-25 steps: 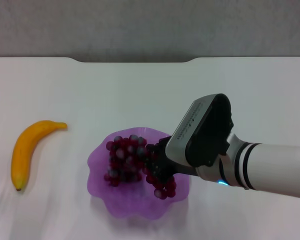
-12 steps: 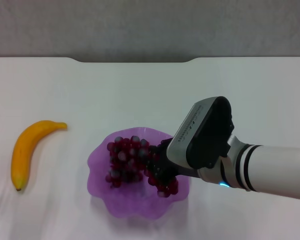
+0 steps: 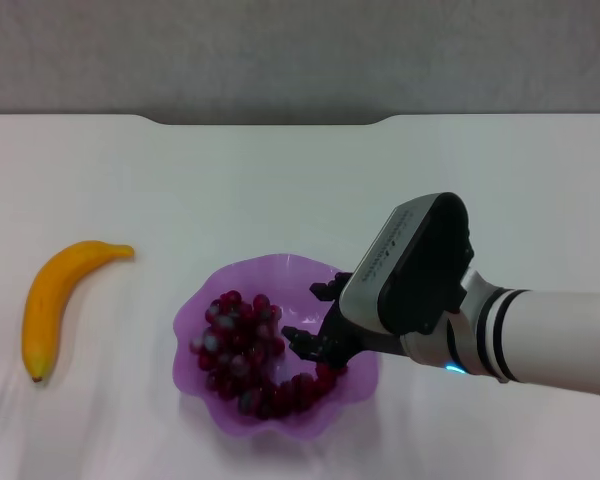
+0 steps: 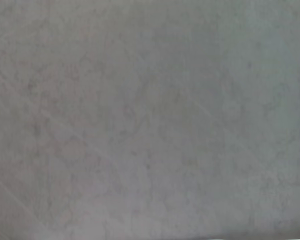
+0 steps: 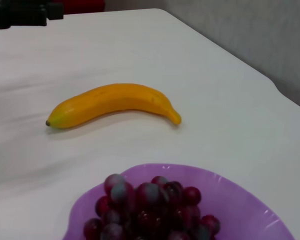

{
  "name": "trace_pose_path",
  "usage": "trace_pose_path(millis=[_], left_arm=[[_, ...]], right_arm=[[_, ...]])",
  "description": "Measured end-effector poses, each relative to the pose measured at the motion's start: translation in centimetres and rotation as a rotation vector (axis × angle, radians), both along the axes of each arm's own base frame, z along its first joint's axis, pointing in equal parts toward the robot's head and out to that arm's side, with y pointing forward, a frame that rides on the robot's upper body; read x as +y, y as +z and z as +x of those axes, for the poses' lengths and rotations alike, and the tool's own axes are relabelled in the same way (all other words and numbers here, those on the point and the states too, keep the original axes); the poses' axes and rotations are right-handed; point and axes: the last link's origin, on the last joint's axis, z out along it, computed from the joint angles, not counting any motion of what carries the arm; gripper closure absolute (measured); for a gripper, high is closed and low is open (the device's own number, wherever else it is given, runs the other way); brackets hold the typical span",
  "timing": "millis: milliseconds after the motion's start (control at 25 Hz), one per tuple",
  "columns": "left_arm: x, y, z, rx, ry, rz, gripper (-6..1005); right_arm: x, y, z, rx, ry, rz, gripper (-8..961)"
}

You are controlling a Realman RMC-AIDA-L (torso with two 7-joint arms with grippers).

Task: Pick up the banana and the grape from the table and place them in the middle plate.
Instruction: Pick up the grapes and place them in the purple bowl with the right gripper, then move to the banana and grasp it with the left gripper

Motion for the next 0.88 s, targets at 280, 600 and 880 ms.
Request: trace_pose_path(millis=[280,600,880], left_arm=[[0.0,0.0,0.0,0.0,0.001,0.0,84],[0.0,0.0,0.0,0.001,-0.001,-0.003,84],[-0.2,0.0,-0.1,0.001,0.003,-0.003,84]], right_arm=[[1.0,1.2,-0.8,0.019,0.019,0.045,334],[1.6,4.9,-3.4,-0.055,0.253,0.251,358],[0.7,9.3,-4.7,0.113,0.371,0.554,633]])
